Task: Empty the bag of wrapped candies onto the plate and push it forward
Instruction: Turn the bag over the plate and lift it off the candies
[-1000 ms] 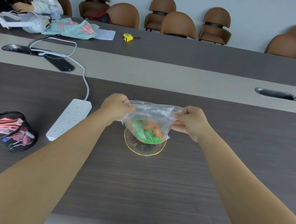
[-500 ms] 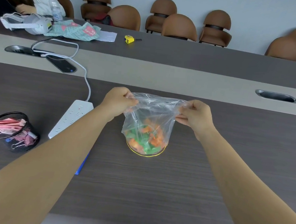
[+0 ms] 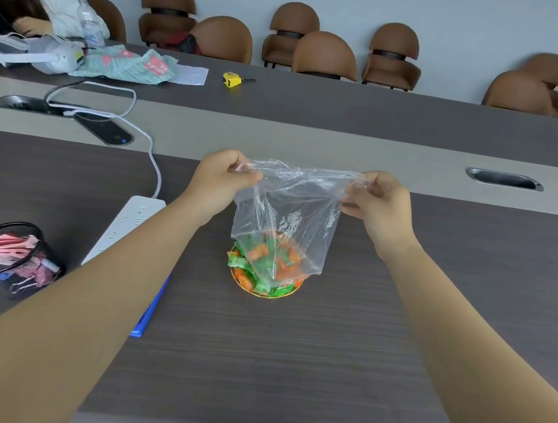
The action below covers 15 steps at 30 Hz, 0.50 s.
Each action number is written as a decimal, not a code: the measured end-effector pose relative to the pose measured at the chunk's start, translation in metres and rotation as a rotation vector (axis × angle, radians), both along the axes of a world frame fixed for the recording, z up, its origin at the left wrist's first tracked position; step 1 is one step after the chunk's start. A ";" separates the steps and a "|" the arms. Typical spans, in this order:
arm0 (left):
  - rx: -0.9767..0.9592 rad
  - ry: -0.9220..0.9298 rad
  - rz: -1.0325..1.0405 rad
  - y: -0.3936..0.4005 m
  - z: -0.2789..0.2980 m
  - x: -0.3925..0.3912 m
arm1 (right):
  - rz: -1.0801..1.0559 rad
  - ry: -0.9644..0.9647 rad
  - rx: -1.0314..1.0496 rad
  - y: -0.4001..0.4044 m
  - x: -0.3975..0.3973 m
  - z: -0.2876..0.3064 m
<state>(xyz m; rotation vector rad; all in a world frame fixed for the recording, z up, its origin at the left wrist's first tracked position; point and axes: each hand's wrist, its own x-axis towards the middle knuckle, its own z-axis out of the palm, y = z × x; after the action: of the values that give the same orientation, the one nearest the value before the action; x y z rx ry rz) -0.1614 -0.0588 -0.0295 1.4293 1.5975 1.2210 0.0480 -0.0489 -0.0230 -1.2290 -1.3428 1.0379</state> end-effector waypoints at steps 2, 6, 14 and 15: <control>0.024 -0.045 -0.017 -0.001 0.004 0.005 | -0.008 -0.008 0.034 -0.005 0.007 0.005; 0.090 -0.066 -0.030 -0.006 0.017 0.031 | -0.040 -0.028 0.087 -0.014 0.031 0.014; 0.106 0.145 -0.181 -0.027 -0.012 0.121 | -0.096 -0.122 0.041 -0.040 0.122 -0.005; 0.087 0.206 -0.212 -0.030 -0.022 0.134 | -0.115 -0.224 0.016 -0.044 0.138 -0.013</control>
<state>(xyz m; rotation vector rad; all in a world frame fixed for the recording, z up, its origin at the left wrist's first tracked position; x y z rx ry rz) -0.0277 -0.0884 -0.0512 1.7790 1.4933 1.0591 0.1859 -0.0925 -0.0359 -1.4260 -1.4280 0.8263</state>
